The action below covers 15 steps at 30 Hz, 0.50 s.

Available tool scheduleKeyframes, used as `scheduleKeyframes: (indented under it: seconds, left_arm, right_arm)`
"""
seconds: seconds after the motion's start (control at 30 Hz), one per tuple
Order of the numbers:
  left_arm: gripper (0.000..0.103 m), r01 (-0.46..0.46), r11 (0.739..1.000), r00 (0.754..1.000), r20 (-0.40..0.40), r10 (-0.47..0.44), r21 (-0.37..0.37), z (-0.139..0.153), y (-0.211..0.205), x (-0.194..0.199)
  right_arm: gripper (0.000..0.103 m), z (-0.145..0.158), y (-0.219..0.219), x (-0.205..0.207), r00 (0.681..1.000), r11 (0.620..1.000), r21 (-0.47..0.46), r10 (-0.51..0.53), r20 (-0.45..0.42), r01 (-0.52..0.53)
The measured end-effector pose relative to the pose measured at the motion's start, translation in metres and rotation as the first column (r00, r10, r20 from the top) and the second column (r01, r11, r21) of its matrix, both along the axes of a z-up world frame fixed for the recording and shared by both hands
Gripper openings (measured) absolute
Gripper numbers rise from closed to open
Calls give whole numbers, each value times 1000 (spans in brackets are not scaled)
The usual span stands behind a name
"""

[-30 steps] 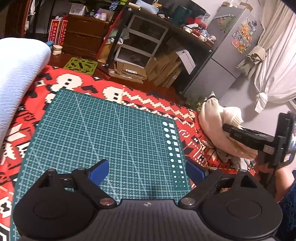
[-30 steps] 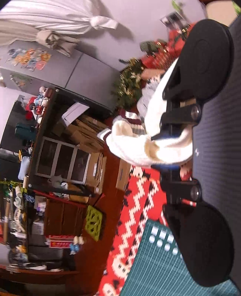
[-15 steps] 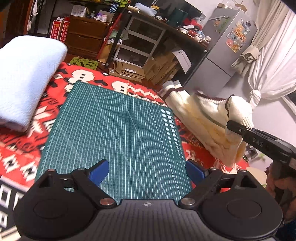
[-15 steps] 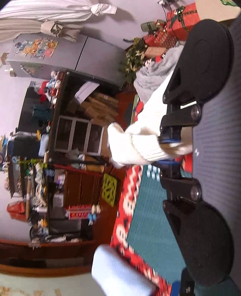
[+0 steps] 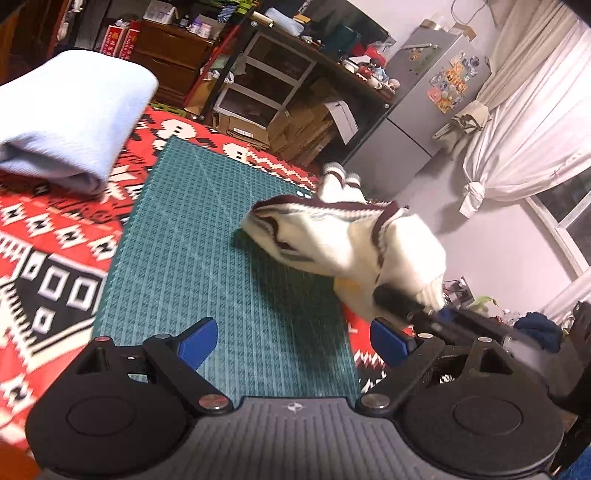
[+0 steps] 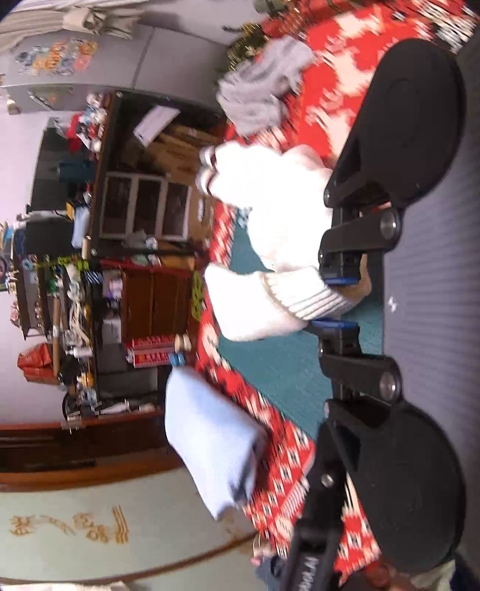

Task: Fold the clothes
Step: 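Lift the vest with the right tool while the left tool grasps another edge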

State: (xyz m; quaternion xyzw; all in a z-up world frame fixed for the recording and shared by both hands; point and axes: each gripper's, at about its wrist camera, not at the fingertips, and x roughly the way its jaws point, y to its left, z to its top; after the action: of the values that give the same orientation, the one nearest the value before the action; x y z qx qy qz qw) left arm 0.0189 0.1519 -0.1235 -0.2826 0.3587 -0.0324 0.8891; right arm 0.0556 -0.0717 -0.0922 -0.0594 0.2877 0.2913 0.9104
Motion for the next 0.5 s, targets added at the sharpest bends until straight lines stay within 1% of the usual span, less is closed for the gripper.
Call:
scheduleKeyframes:
  seconds: [0.1,0.13,0.2,0.23,0.3,0.37,0.43,0.5]
  left_arm:
    - [89,-35,999,999,9,35,0,0,6,-18]
    - [88,-49,999,999,18,49,16,0,8,-24]
    - [85,-71,995,997,45,67,75,1,9,-33]
    - [81,-77,992,996,57,71,103,1,9,-36]
    - [79,-68,987,995,80,57,148,3,6,-36]
    - [73,-50,979,994,107,29,196,5,0,-35]
    - [73,-20,972,992,124,-10,234,8,-8,-29]
    - [73,20,969,989,138,-56,247,9,-17,-24]
  right_arm:
    - [18,-6,1,-25,1000,1000,4,15,-12,-15]
    - [18,-8,0,-32,1000,1000,2,20,-13,-20]
    - [18,-7,-5,-46,1000,1000,-5,22,5,-22]
    - [18,-3,-8,-52,1000,1000,-6,18,21,-18]
    - [18,6,-17,-64,999,1000,-1,5,52,-5]
    - [18,23,-30,-72,997,1000,21,-19,76,17]
    - [18,39,-46,-75,994,998,48,-50,92,46]
    - [18,53,-63,-79,991,994,82,-86,99,78]
